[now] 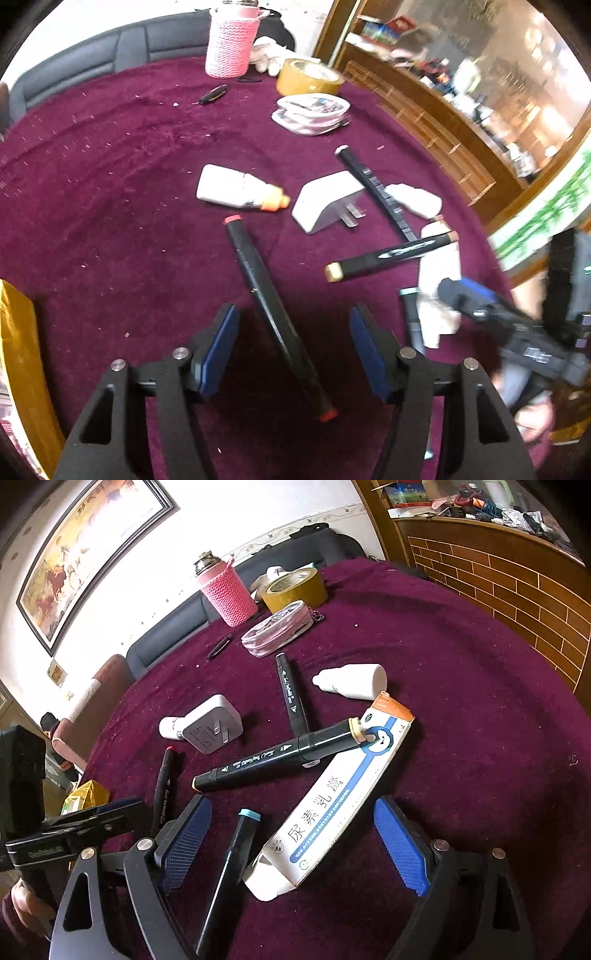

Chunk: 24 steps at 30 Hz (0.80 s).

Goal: Organize objects
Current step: 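Reach to the black marker with red cap and grasp it with the left gripper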

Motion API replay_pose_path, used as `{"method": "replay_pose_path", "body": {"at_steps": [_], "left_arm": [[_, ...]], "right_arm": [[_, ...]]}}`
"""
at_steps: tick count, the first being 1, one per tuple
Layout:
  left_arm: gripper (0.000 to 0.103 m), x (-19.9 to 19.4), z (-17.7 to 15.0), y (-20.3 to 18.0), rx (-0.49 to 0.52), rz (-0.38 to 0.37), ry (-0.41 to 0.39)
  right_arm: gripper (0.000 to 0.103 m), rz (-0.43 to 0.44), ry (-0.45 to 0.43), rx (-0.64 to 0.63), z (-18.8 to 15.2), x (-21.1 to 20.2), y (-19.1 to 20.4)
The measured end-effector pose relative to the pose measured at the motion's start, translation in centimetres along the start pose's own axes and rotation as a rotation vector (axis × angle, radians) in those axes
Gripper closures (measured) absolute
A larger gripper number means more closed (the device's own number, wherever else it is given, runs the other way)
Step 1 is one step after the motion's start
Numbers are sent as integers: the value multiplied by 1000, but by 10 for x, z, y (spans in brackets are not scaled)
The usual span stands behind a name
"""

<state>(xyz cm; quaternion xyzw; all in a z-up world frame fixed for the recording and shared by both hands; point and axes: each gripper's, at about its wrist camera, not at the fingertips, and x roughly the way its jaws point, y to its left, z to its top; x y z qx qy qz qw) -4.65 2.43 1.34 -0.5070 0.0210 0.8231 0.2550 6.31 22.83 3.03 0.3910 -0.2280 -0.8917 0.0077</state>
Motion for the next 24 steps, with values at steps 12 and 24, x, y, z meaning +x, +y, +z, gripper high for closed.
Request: {"method": "replay_pose_path", "body": {"at_steps": [12, 24], "left_arm": [[60, 6, -15, -11, 53, 246, -31], [59, 10, -15, -16, 5, 323, -116]], "right_arm": [[11, 12, 0, 20, 1, -1, -3], [10, -7, -11, 25, 0, -3, -3]]}}
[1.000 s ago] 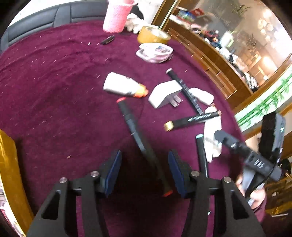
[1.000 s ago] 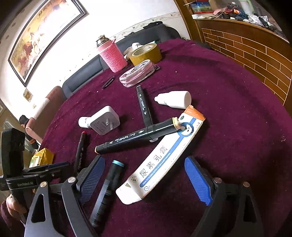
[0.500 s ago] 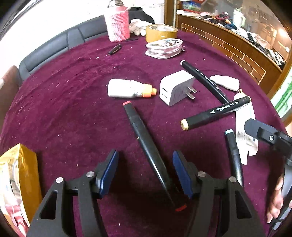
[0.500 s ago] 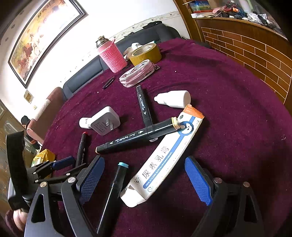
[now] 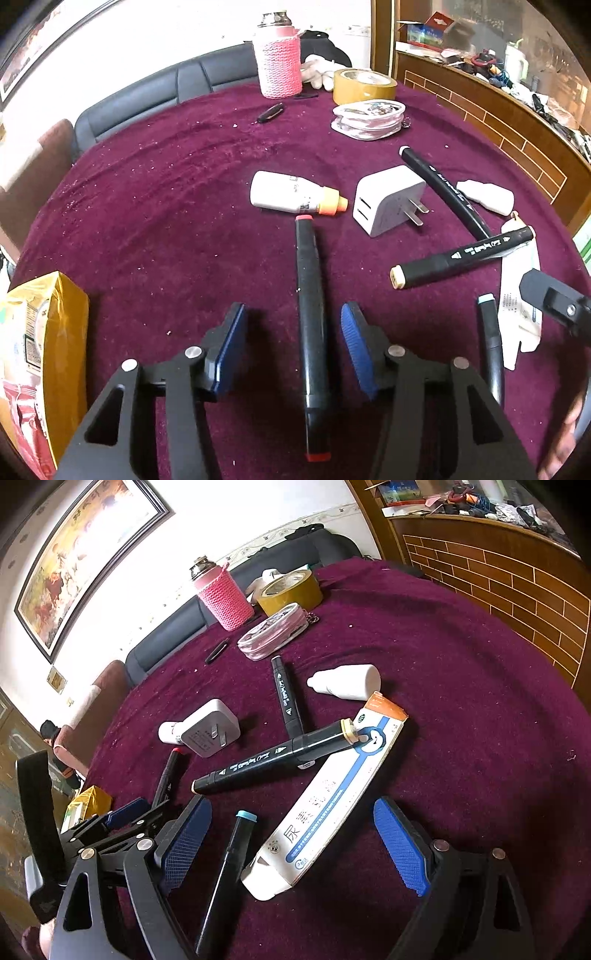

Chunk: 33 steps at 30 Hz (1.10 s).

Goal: Organize objects
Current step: 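Reach to the black marker with red cap and grasp it with the left gripper, then grasp the black marker with blue cap with the right gripper while the left holds its marker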

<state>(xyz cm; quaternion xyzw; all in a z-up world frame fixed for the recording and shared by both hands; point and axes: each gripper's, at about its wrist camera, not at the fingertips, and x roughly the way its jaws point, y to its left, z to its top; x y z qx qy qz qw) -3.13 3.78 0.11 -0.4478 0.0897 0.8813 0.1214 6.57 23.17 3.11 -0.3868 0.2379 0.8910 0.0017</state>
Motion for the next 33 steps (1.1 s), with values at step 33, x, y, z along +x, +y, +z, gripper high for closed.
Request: {"method": "replay_pose_path", "body": {"at_steps": [33], "left_arm": [[89, -169, -113, 98, -239, -255, -270]], "right_arm": [[2, -61, -30, -55, -29, -70, 31]]}}
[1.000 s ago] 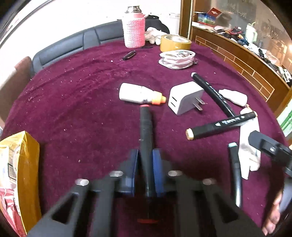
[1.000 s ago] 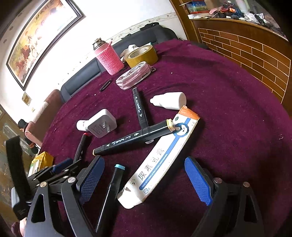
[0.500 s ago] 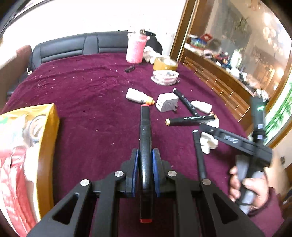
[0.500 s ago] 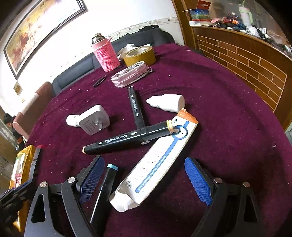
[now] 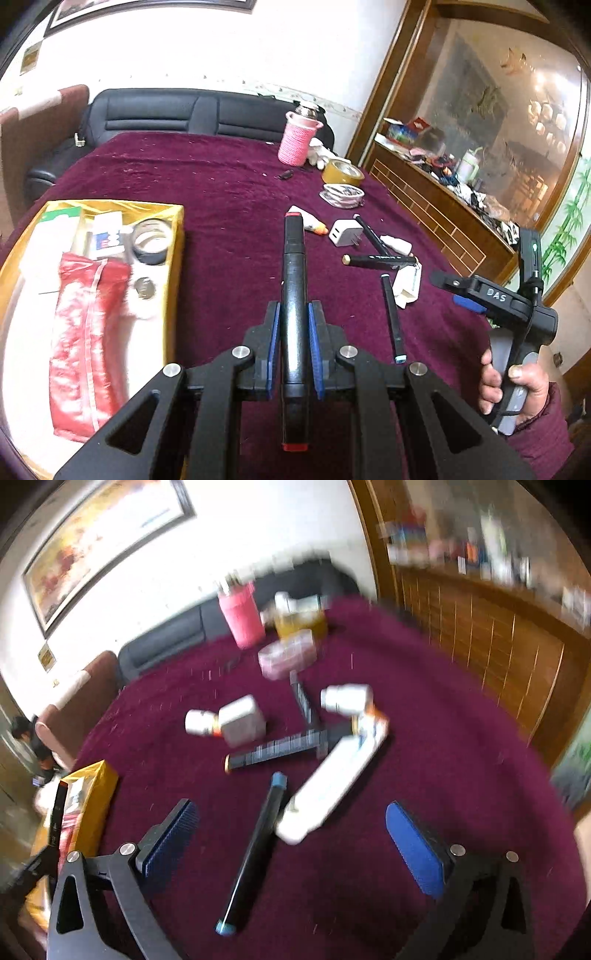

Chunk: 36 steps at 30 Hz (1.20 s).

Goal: Organize objects
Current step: 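Grasp the black marker with blue cap with the right gripper while the left holds its marker, then carry both markers into the yellow-rimmed tray and open both grippers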

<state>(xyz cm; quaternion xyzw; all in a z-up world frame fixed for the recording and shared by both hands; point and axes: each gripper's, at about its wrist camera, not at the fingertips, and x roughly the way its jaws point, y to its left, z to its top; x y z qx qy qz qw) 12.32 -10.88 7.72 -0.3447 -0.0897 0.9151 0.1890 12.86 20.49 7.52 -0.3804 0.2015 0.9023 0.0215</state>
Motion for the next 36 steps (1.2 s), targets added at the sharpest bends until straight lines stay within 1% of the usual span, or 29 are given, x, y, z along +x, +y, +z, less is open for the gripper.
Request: {"method": "replay_pose_path", "body": {"at_steps": [1, 3, 5, 7, 11, 12, 14, 15, 17, 18, 19, 21, 23, 24, 26, 30, 34, 36], "left_arm": [[89, -5, -1, 4, -4, 5, -9], [89, -12, -3, 10, -14, 7, -20], [89, -18, -6, 15, -19, 10, -29], [89, -20, -9, 19, -25, 7, -31], [89, -17, -15, 25, -38, -11, -17], [89, -16, -16, 27, -39, -13, -13], [89, -14, -18, 30, -45, -18, -7], [89, -14, -19, 31, -50, -22, -3], [89, -14, -21, 34, -54, -31, 1], [89, -14, -22, 35, -54, -31, 2], [89, -15, -23, 36, -55, -30, 3], [89, -15, -24, 39, -60, -34, 6], [89, -15, -26, 40, -67, -36, 8], [89, -15, -26, 41, -69, -35, 7], [89, -17, -28, 43, -75, -30, 5], [89, -20, -29, 49, -95, -22, 3], [89, -30, -30, 52, -102, -20, -14], [89, -36, -30, 55, -105, -19, -25]], "right_arm": [[4, -2, 0, 3, -1, -1, -3], [7, -41, -10, -24, -4, -4, -3], [18, -34, 4, -33, -5, -3, 1], [24, -31, 33, -56, -6, 4, 10], [36, -39, 90, -137, -18, 25, 42], [38, -50, 100, -158, -22, 29, 50], [48, -72, 122, -205, -30, 40, 64], [51, -91, 136, -219, -33, 47, 69], [62, -143, 159, -228, -38, 61, 74], [63, -166, 156, -229, -38, 65, 74], [65, -183, 132, -233, -37, 66, 75], [69, -211, 129, -223, -33, 71, 75], [80, -229, 122, -216, -30, 73, 73], [82, -229, 118, -213, -30, 73, 72], [87, -205, 112, -201, -32, 70, 67], [87, -105, 109, -122, -33, 58, 54], [87, -18, 105, -88, -36, 45, 54], [87, 51, 106, -83, -38, 36, 61]]}}
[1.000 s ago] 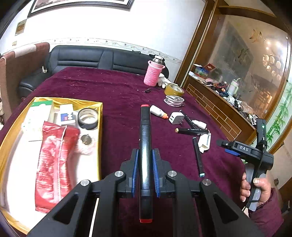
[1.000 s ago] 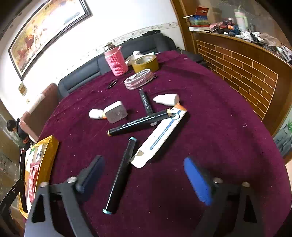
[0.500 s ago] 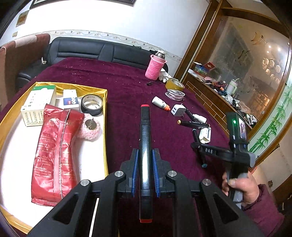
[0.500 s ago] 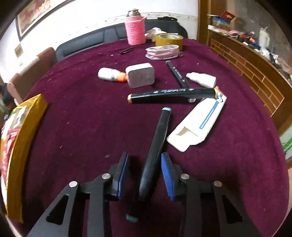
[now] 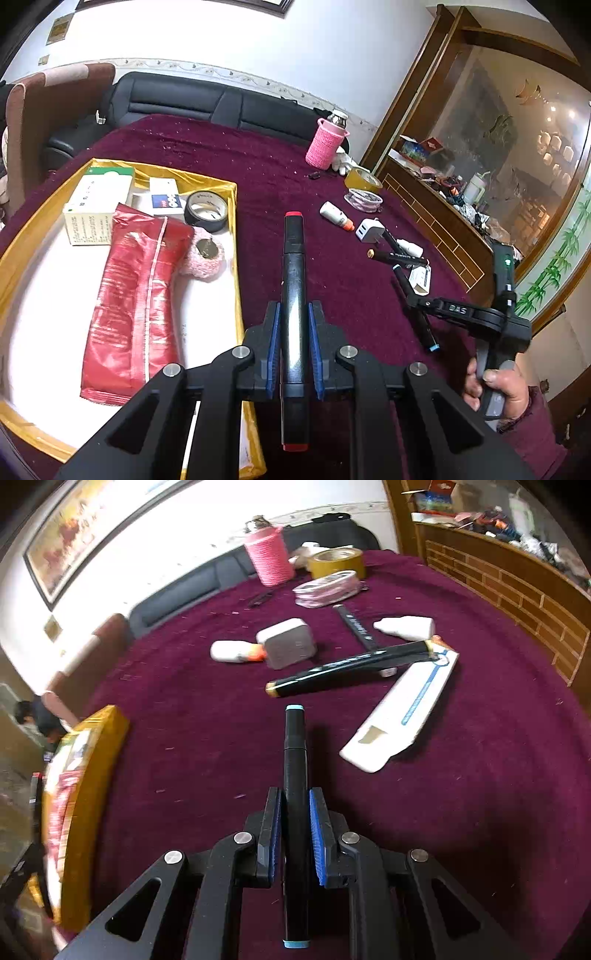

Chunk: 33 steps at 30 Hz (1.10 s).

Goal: Organize objects
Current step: 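Carry both markers into the yellow-rimmed tray and open both grippers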

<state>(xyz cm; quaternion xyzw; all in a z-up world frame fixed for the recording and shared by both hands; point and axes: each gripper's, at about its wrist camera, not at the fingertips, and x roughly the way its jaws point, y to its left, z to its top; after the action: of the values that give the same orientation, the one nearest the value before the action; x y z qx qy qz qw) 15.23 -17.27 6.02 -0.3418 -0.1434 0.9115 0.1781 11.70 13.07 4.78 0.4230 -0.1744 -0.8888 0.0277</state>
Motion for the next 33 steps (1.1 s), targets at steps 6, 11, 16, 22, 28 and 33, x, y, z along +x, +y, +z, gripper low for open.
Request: {"method": "replay_pose_path", "body": {"at_steps": [6, 11, 16, 22, 28, 33], "left_arm": [[89, -35, 10, 25, -48, 40, -46], [89, -59, 23, 66, -72, 188, -64], [89, -61, 34, 103, -73, 312, -29], [89, -43, 36, 132, -49, 381, 33], [89, -26, 34, 153, -70, 404, 95], [89, -19, 33, 167, -88, 412, 117]], "right_arm": [[87, 178, 3, -31, 3, -20, 38], [87, 324, 62, -61, 9, -18, 87], [86, 447, 163, -73, 9, 9, 142], [86, 529, 272, -107, -3, 45, 211], [86, 552, 397, -140, -27, 87, 272], [86, 523, 457, -147, -41, 114, 299]]}}
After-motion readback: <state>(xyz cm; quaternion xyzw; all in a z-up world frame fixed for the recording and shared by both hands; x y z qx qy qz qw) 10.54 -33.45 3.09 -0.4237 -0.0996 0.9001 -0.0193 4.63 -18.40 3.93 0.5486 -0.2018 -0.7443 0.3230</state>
